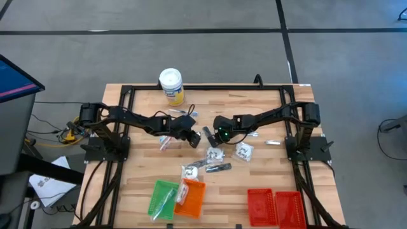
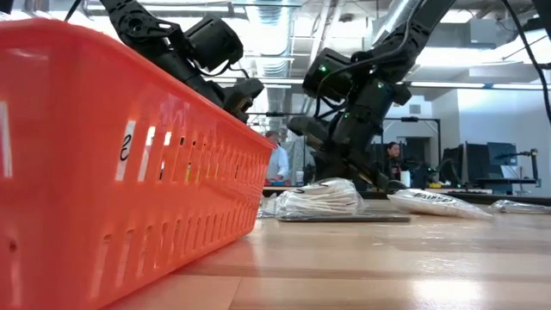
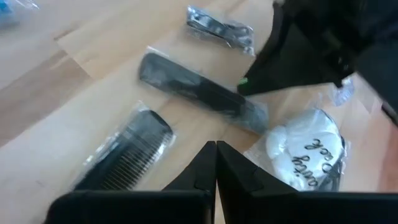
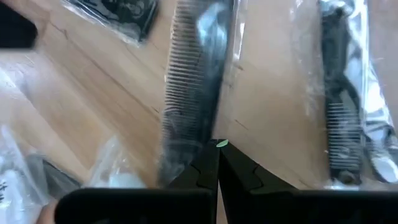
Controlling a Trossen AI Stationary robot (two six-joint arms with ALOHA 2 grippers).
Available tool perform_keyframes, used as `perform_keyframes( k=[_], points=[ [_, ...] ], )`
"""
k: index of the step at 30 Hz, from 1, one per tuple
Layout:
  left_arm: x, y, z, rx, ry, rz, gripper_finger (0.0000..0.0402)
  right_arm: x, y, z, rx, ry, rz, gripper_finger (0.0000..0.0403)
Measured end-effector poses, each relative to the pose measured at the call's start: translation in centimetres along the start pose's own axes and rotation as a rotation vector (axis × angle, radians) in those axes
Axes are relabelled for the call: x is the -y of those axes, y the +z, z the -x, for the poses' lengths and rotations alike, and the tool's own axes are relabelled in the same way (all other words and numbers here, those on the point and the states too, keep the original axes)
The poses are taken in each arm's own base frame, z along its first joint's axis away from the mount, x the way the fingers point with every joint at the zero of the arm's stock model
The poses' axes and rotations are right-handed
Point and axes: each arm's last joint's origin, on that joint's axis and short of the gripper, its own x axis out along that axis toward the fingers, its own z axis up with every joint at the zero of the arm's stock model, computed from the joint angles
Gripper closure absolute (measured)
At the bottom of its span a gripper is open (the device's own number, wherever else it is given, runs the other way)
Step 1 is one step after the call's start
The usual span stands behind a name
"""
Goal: Pick & Place Travel size toiletries
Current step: Put the black comb into the left red basket
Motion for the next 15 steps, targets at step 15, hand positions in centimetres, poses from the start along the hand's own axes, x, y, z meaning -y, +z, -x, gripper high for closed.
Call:
perform_keyframes(
  k=[15],
  points=[
    [1.2, -1.2, 0.1, -0.017, -0.013, -0.146, 0.0399, -0.5, -0.8, -1.0, -0.101, 0.098, 0.048, 0.0403]
  ],
)
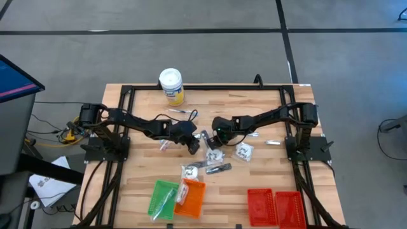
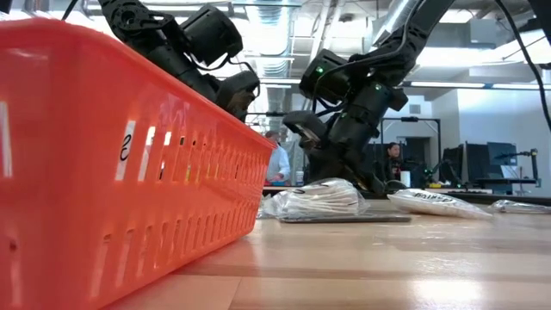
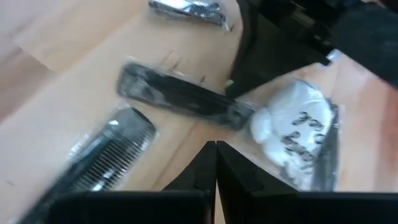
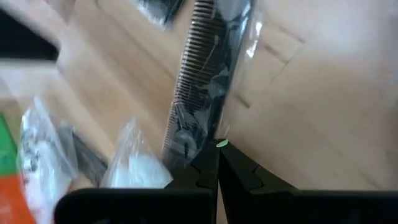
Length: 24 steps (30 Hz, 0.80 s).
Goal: Pick & Place Travel size toiletries
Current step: Put the black comb into the left red basket
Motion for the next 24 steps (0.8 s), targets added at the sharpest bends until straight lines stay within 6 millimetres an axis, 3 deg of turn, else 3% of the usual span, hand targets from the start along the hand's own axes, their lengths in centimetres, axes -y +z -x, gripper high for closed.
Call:
perform_keyframes(
  k=[7, 15, 19, 24],
  points=[
    [-0.1, 0.1, 0.0, 0.014, 0.022, -0.130, 0.0382, -0.6, -1.0, -0.2, -0.058, 0.027, 0.112, 0.0403],
    [-0.1, -0.7, -1.3, -0.034, -0.011, 0.021, 0.0309, -1.2, -0.9, 0.9, 0.036, -0.005, 0.104, 0.0403],
    [0.3, -1.1, -1.4, -0.037, -0.009, 0.028, 0.0303, -2.5, 0.1, 1.9, 0.116, 0.023, 0.114, 0.0403],
    [0.8, -1.2, -1.4, -0.020, -0.019, 0.021, 0.0307, -1.9, 0.0, 0.7, 0.086, -0.013, 0.104, 0.0403]
  ],
)
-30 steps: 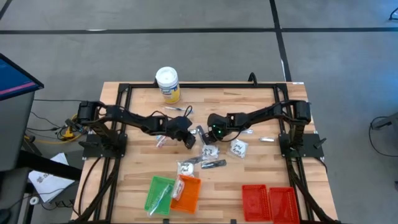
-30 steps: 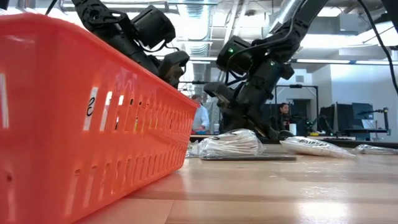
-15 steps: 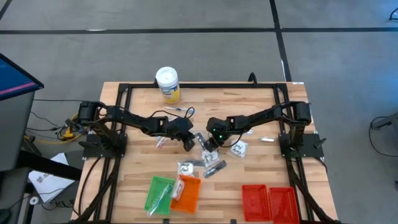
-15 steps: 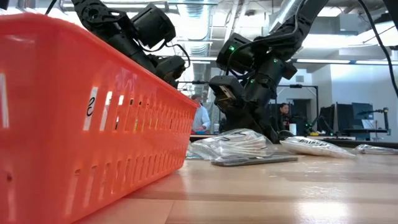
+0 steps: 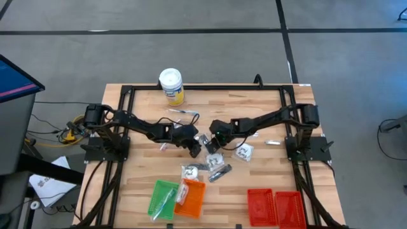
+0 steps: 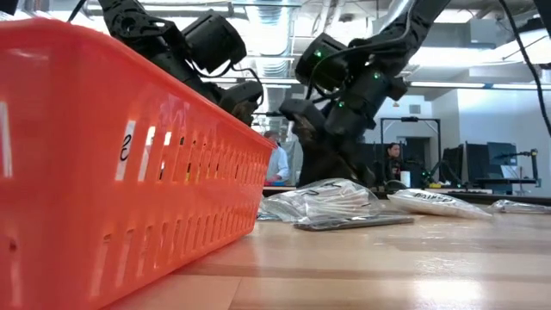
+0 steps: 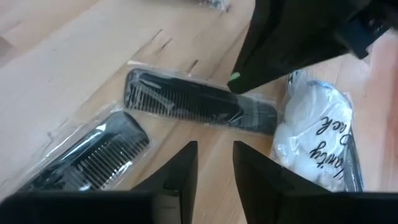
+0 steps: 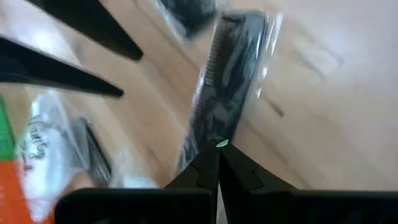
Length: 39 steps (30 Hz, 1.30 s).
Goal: Pick & Place Travel size toiletries
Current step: Put the black comb into the left red basket
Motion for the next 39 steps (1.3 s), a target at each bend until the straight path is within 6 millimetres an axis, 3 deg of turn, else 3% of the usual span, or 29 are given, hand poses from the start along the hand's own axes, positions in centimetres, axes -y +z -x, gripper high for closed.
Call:
perform_keyframes(
  k=[10, 21, 30, 39],
  points=[
    [0.1, 0.0, 0.0, 0.004, -0.009, 0.002, 0.0309, 0.7, 0.7, -0.3, -0.003, -0.019, -0.040, 0.0403],
    [0.2, 0.1, 0.0, -0.003, -0.030, 0.005, 0.0309, 1.5, 0.5, -1.9, -0.077, 0.014, -0.096, 0.0403],
    [-0.9, -0.2, -2.2, -0.150, -0.175, 0.345, 0.0309, 1.8, 0.6, -2.0, -0.085, 0.008, -0.113, 0.0403],
    [-1.5, 0.5, -2.5, -0.154, -0.199, 0.510, 0.0309, 1.9, 0.5, -2.0, -0.091, -0.002, -0.100, 0.0403]
  ],
)
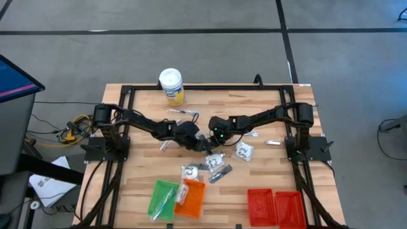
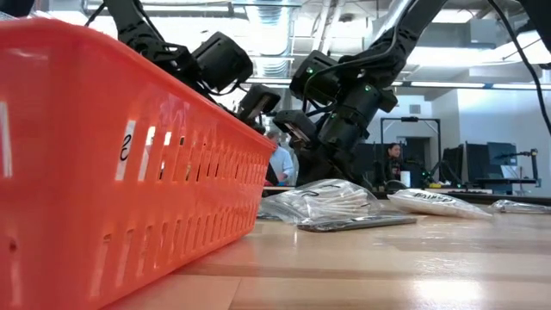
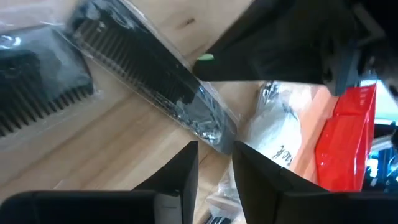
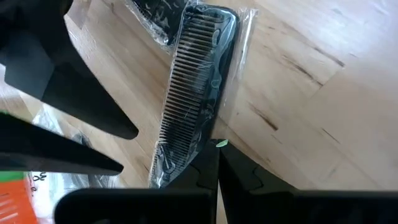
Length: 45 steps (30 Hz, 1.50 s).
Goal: Pick & Place Travel size toiletries
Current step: Put the black comb into the left red basket
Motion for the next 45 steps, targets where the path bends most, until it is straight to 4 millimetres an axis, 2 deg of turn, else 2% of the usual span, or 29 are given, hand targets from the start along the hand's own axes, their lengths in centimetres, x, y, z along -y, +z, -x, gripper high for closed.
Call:
perform_keyframes(
  k=[8, 12, 18, 22, 29, 37, 45],
  points=[
    [-0.7, 0.9, 0.2, 0.044, 0.023, 0.084, 0.0298, 0.1, 0.0, 0.0, -0.002, -0.004, 0.019, 0.0403],
    [-1.6, 0.4, 0.3, 0.031, 0.046, 0.167, 0.0255, 0.1, 0.0, 0.0, -0.005, -0.004, 0.026, 0.0403],
    [-1.2, 0.3, 0.2, 0.048, 0.003, 0.180, 0.0184, 0.2, 0.0, -0.1, -0.021, 0.004, 0.030, 0.0403],
    [-1.3, 0.6, 0.3, 0.071, 0.006, 0.184, 0.0162, 0.2, 0.0, -0.1, -0.019, 0.006, 0.029, 0.0403],
    [-1.4, 0.9, 0.2, 0.104, 0.013, 0.187, 0.0169, 0.4, 0.3, -0.1, -0.019, 0.010, 0.021, 0.0403],
    [-1.6, 1.3, -1.2, 0.110, -0.078, 0.209, 0.0195, 1.2, 0.1, -0.2, -0.024, 0.058, -0.011, 0.0403],
    [-1.7, 1.2, -1.2, 0.103, -0.077, 0.211, 0.0216, 0.8, 0.2, -0.3, -0.007, 0.094, 0.025, 0.0403]
  ],
)
